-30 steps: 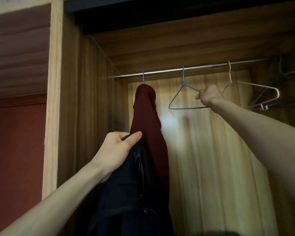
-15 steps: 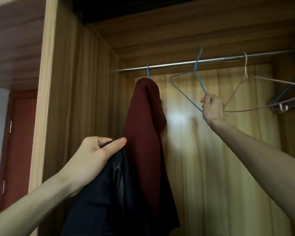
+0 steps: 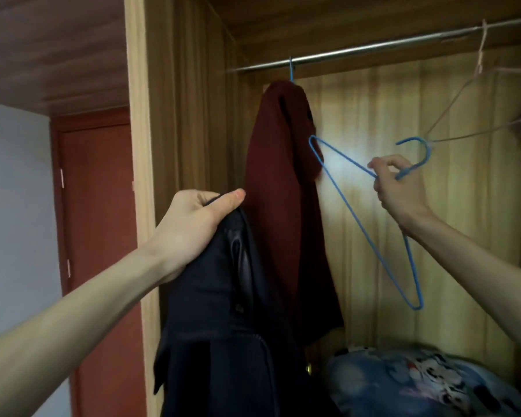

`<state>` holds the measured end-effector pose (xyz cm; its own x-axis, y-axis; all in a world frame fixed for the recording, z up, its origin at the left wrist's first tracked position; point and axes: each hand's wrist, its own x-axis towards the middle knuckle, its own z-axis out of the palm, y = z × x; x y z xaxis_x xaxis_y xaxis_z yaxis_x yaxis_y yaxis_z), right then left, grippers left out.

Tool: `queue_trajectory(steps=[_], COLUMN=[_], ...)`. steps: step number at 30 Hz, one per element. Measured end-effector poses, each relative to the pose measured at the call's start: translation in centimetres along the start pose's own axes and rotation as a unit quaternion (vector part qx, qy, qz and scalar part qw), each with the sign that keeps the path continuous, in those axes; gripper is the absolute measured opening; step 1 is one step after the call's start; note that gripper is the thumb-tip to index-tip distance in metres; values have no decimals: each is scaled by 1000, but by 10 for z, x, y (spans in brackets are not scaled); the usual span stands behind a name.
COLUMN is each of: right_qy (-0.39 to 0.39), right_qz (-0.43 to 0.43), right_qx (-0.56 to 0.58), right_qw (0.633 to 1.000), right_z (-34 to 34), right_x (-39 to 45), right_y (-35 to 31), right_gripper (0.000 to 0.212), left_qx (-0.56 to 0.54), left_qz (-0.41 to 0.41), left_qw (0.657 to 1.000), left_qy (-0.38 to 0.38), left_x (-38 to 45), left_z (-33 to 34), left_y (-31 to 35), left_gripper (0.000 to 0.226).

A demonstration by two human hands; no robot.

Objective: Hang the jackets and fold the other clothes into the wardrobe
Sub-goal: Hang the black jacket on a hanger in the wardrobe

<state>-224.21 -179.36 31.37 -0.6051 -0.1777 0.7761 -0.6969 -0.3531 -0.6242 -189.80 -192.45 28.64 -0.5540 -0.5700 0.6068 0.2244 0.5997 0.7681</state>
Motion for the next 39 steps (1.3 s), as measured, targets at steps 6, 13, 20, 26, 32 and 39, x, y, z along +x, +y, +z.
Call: queue_trajectory(steps=[6,13,20,26,32,39], right_qy=[-99,-414,-514,-517,-544,-532], right_qz=[-2,169,180,227,216,260], right_qx=[105,137,72,39,70,132], right_qw=[990,884,836,824,808,795], right_z=[-29,-39,-11,5,59,111], right_x=[-86,-183,-235,-273,-328,-395], right_y=[-53,-87,-116,-129,-164,-193], right_gripper=[28,47,66,54,23,14], left_qx=[-23,-8,108,181,282,443], left_qz=[-8,-24,-37,-35,2,92], left_qw=[999,999,993,982,959,890], left_qy=[-31,-39,-42,-44,-14,53], left_x=[-30,-73,-124,-164,-199,-235], left_z=[-32,-73,-108,-142,-145,-121], left_y=[1,-9,-14,-6,-5,-10], left_gripper=[49,47,54,63,59,58])
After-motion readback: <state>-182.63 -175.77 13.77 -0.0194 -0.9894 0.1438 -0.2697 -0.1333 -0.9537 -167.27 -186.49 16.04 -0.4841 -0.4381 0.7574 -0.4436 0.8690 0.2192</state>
